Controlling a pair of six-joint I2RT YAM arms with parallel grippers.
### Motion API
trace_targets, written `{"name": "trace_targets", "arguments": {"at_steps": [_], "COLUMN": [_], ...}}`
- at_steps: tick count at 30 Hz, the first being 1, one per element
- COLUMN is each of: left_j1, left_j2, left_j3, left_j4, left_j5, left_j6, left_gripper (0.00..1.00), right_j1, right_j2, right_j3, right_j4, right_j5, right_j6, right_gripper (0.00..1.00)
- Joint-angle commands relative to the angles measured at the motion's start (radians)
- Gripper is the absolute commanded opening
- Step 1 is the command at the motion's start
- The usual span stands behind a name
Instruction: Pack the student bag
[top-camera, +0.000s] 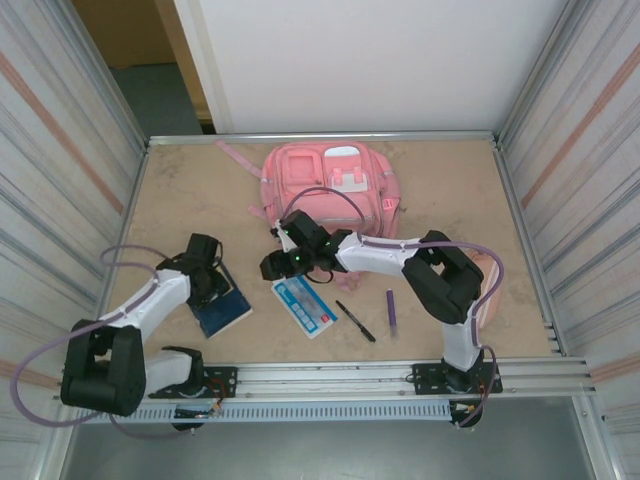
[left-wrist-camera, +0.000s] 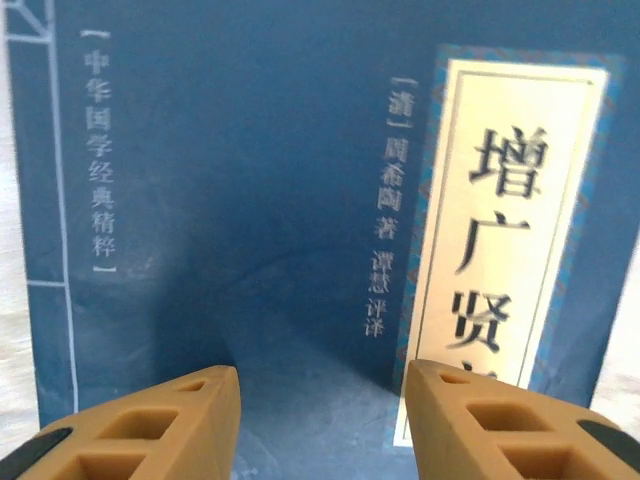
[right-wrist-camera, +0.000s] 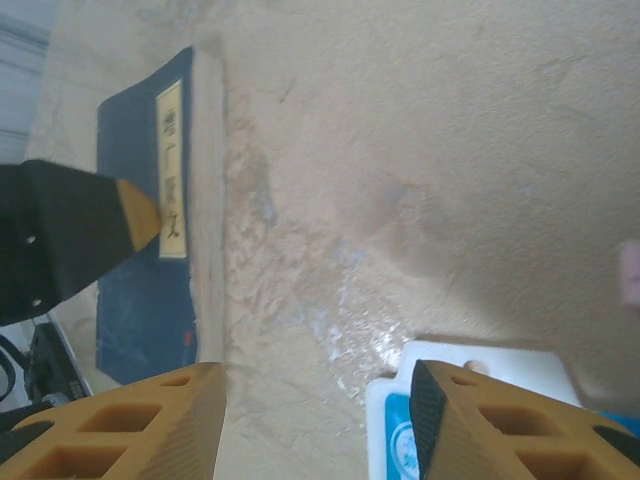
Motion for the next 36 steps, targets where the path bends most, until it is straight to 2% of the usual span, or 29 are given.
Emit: {"name": "trace_targets", "arguments": {"at_steps": [1, 4, 7, 13, 14, 16, 17, 19, 22, 24, 25, 32, 35, 36], "left_j1": [-0.098, -0.176, -0.242, -0.236, -0.225, -0.186, -0.155, -0.074, 0.113, 0.175, 0.191, 0.204, 0.204, 0.205], "left_j2": [0.053, 0.075, 0.035, -0.232, -0.280, -0.372, -0.415, -0.479, -0.520, -0.514, -0.498, -0.317, -0.270, -0.258], "left_j3": [-0.011, -0.040, -0.034, 0.029, 0.039, 0.046, 0.041, 0.019, -0.045, -0.086, -0.106, -0.167, -0.190, -0.188], "left_j4": [0.107, 0.140, 0.077, -0.152, -0.185, -0.234, -0.257, -0.301, -0.256, -0.168, -0.104, 0.129, 0.213, 0.229], "left_j5": [0.037, 0.098, 0.104, 0.009, 0.001, -0.016, -0.024, -0.026, 0.116, 0.225, 0.281, 0.411, 0.460, 0.471], "left_j6": [0.011, -0.025, -0.051, -0.003, -0.002, -0.010, -0.023, -0.043, 0.043, 0.075, 0.099, 0.096, 0.095, 0.095], "left_gripper": [0.48, 0.45, 0.44, 0.46, 0.51, 0.69, 0.81, 0.98, 0.99, 0.99, 0.99, 0.91, 0.89, 0.89], "right_j1": [0.004, 0.013, 0.020, -0.003, -0.003, 0.006, 0.015, 0.034, 0.068, 0.091, 0.100, 0.128, 0.129, 0.129], "right_j2": [-0.041, -0.052, -0.055, -0.024, -0.003, 0.036, 0.052, 0.088, 0.152, 0.188, 0.201, 0.282, 0.300, 0.304], "right_j3": [-0.017, -0.021, -0.015, 0.027, 0.060, 0.118, 0.141, 0.184, 0.266, 0.314, 0.328, 0.376, 0.359, 0.353], "right_j4": [-0.037, -0.059, -0.096, -0.155, -0.179, -0.208, -0.213, -0.218, -0.266, -0.301, -0.305, -0.347, -0.332, -0.328], "right_j5": [0.028, 0.092, 0.122, 0.081, 0.061, 0.037, 0.033, 0.045, 0.160, 0.245, 0.284, 0.433, 0.359, 0.333], "right_j6": [-0.037, -0.045, -0.060, -0.107, -0.126, -0.150, -0.152, -0.159, -0.195, -0.220, -0.231, -0.240, -0.208, -0.194], "right_gripper": [0.52, 0.52, 0.52, 0.52, 0.52, 0.51, 0.51, 0.49, 0.46, 0.44, 0.43, 0.32, 0.15, 0.13]}}
